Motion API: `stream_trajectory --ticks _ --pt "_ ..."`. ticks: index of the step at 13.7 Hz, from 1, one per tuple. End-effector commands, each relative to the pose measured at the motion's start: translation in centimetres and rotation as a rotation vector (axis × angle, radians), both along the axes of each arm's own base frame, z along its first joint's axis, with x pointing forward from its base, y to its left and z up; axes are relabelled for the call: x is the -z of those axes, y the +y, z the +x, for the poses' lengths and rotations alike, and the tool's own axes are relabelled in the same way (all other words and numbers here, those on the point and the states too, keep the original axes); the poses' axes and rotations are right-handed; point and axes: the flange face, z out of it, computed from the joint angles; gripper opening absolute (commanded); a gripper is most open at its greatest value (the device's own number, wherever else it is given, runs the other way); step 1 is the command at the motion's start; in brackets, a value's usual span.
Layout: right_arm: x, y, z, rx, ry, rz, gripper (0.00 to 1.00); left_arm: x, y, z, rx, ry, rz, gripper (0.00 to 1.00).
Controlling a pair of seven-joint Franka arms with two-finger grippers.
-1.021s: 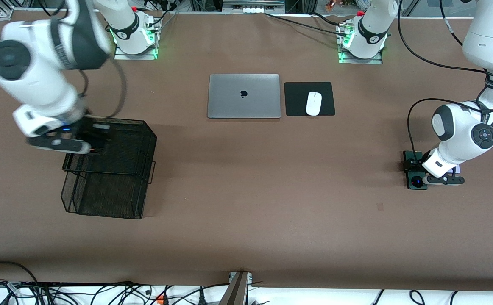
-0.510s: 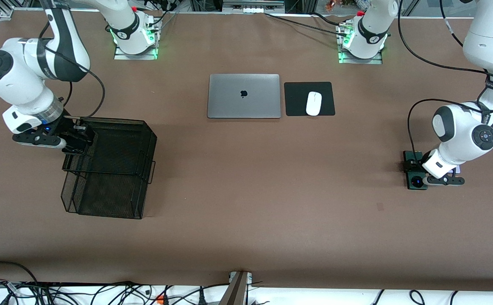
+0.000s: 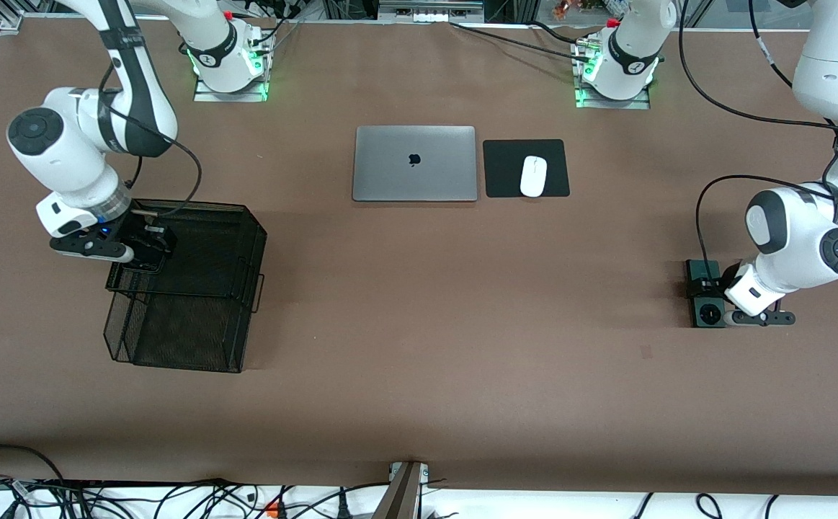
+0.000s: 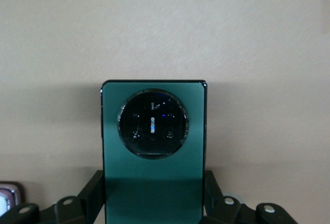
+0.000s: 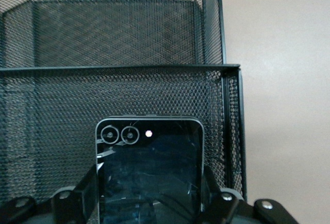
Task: Place phones with both arms
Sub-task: 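Lower the flip phone into the mesh basket with the right gripper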
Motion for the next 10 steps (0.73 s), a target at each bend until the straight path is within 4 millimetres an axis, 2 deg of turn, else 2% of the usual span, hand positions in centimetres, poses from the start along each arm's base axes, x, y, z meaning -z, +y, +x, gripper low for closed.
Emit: stream_trajectory --ticks 1,2,3,4,6,8,10 --pt "0.2 0.2 0.1 -0.007 -0.007 0.006 0.04 -1.4 -0.4 1.3 -0.014 0.005 -0.026 0.00" --pt "0.2 0.4 0.1 -0.010 -0.007 0.006 0.17 -2.0 -1.0 1.7 -0.005 0.002 -0.030 0.00" --pt "0.1 0.4 0.1 -0.010 -0.008 0.007 0.57 -2.6 -2.8 2.5 0.000 -0.005 -0.048 0.00" --pt "0.1 0.4 0.1 -0.008 -0.010 0.008 0.80 -3.2 -4.7 3.0 -0.005 -0.014 -0.061 0.00" --pt "-0.3 0.4 0.1 -0.008 -0.016 0.013 0.99 -4.5 -9.4 3.6 -0.003 -0.028 -0.089 0.00" --pt "-0.7 0.4 0.3 -0.011 -0.025 0.016 1.00 -5.7 -14.3 3.6 -0.024 -0.003 -0.090 0.00" --pt "-1.7 0.4 0.6 -0.015 -0.040 0.023 1.00 -6.3 -20.9 3.1 -0.024 0.016 -0.080 0.00"
